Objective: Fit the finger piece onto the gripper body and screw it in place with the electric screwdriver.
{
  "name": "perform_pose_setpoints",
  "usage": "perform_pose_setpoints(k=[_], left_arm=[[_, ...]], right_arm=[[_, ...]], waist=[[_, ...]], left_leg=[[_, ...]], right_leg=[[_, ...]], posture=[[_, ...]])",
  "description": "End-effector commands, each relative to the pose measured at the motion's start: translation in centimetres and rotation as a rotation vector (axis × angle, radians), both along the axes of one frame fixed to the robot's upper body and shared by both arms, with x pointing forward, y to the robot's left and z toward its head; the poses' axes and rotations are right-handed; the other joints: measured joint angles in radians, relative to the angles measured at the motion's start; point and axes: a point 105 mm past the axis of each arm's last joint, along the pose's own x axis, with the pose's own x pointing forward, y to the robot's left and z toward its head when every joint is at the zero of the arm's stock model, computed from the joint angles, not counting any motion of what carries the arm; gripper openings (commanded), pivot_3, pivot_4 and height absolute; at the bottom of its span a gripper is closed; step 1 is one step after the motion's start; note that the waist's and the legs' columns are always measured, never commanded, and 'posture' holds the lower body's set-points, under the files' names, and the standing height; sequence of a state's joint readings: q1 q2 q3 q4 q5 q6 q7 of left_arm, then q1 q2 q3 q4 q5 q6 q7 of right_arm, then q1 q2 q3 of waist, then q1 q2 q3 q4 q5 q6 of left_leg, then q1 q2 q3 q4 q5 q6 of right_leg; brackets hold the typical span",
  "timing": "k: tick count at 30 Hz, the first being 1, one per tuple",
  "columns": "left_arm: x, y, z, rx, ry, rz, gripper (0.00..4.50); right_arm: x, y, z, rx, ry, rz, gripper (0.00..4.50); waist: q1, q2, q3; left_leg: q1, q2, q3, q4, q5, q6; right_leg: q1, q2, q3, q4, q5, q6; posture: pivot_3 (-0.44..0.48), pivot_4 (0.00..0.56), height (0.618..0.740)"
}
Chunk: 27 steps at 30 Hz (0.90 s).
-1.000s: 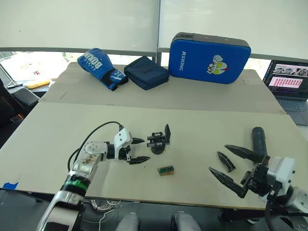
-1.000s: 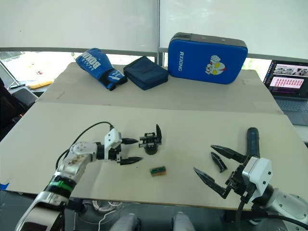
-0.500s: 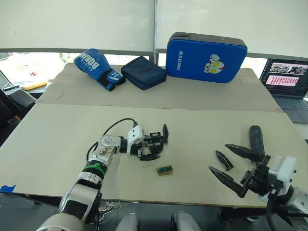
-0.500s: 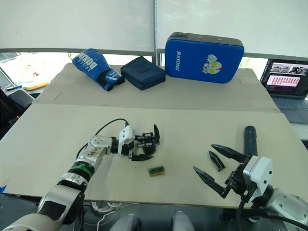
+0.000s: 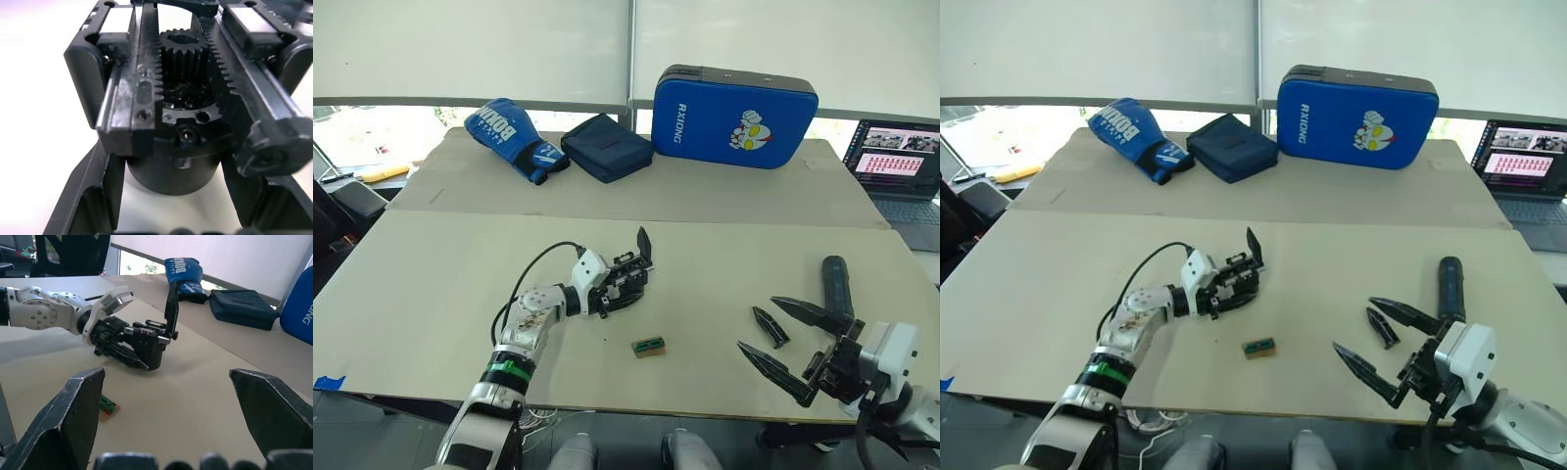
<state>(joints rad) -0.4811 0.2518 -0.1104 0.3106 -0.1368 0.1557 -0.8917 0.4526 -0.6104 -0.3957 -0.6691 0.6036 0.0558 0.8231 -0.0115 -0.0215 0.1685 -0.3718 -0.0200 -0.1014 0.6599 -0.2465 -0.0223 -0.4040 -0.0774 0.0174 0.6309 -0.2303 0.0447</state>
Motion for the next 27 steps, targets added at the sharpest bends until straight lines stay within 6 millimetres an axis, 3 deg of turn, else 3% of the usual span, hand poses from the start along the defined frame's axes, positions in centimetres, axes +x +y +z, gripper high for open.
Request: perform_pose_setpoints(k=[1,17,18,21,27], left_arm=[[-0.7,-1.0,2.1,-0.007,-0.079,0.036,2.31],[-2.2,-1.6,-1.1,0.014,0.021,0.120,2.31],[-2.3,-1.6,-1.1,0.017,0.022,0.117,3.34],[-2.4,-1.0,-1.1,0.025,0.029,0.101,4.46],[-1.9,1.0,-0.9,0.057,0.033,0.065,4.46]], right_arm=[[-0.4,0.4,0.8,-0.001,-0.024,0.017,4.50],[-0.2,0.4,1.1,-0.013,-0.018,0.039,4.50],[-0.2,0.4,1.1,-0.013,-0.018,0.039,4.50],[-0.2,0.4,1.1,-0.015,-0.018,0.042,4.50],[-0.2,0.4,1.1,-0.013,-0.018,0.041,4.50]], waist=[[0.000,0.000,0.000],[0.003,0.000,0.000],[0.002,0.000,0.000],[0.002,0.000,0.000],[0.001,0.000,0.000]], left_leg=[[0.000,0.000,0.000,0.000,0.000,0.000],[0.001,0.000,0.000,0.000,0.000,0.000],[0.001,0.000,0.000,0.000,0.000,0.000],[0.001,0.000,0.000,0.000,0.000,0.000],[0.001,0.000,0.000,0.000,0.000,0.000]], right_leg=[[0.000,0.000,0.000,0.000,0.000,0.000],[0.001,0.000,0.000,0.000,0.000,0.000],[0.001,0.000,0.000,0.000,0.000,0.000],[0.001,0.000,0.000,0.000,0.000,0.000],[0.001,0.000,0.000,0.000,0.000,0.000]], posture=[[0.000,0.150,0.740],[0.000,0.150,0.740],[0.000,0.150,0.740],[0.000,0.150,0.740],[0.000,0.150,0.740]])
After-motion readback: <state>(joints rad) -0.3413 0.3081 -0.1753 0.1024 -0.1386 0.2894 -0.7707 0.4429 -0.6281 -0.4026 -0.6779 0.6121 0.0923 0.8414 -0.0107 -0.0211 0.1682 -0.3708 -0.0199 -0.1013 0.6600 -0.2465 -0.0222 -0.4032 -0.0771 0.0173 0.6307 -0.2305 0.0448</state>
